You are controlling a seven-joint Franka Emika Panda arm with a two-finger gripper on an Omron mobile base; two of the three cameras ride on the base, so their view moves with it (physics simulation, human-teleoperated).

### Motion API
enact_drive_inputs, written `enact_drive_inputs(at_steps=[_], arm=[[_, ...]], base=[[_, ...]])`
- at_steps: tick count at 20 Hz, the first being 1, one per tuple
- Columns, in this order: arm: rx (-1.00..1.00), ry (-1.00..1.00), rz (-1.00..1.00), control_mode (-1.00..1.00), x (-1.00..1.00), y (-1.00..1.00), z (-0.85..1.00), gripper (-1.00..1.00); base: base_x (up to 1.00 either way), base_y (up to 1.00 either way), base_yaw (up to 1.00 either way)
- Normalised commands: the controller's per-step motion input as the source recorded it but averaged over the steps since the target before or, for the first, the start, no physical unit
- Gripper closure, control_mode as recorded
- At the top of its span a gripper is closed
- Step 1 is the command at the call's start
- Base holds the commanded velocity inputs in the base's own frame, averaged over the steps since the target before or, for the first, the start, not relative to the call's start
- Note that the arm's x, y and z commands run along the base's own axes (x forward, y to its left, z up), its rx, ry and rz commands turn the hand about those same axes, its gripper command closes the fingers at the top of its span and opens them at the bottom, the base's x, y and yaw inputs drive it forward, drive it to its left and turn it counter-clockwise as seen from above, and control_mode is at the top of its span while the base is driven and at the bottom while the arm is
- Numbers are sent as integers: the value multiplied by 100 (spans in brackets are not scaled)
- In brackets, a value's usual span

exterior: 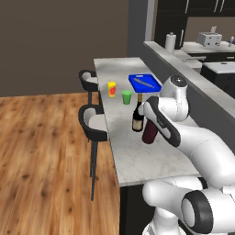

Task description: Place the drinks on the dining counter in a tight cluster.

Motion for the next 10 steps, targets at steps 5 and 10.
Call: enact_drive_inputs(at_steps=[5, 10], arm=[[0, 3, -1, -100, 6, 0, 0, 100], [0, 0, -2, -100, 14, 0, -1, 100]], base=[[0, 0, 0], [0, 0, 0]])
